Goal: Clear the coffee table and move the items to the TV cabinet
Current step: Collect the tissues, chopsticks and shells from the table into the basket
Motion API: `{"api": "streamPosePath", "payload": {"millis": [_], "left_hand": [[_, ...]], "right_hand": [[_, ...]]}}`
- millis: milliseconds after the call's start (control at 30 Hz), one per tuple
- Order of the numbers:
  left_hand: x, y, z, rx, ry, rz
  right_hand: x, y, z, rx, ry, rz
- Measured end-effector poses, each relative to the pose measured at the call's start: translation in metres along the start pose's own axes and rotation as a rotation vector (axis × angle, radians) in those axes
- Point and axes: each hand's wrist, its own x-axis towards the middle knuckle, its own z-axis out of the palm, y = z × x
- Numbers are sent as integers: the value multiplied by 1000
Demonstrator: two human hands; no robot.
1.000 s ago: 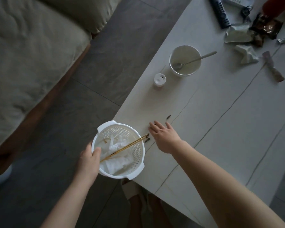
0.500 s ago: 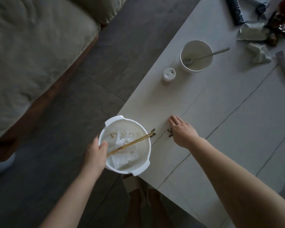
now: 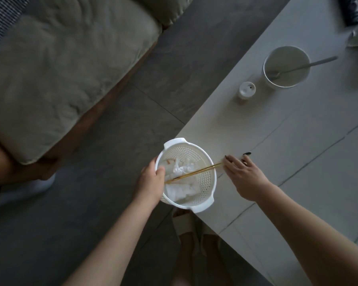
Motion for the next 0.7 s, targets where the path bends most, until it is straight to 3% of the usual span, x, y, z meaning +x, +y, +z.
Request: {"api": "streamPosePath", "payload": {"millis": [300,500,700], "left_hand": [[1,-4,5,14,-15,17],[2,-5,4,16,-22,45],[4,-2,9,-16,-29,72]], "right_hand": [[-10,9,10,638,-21,445],[-5,-8,8,705,93,469],[-1,0,10,421,83,272]]}}
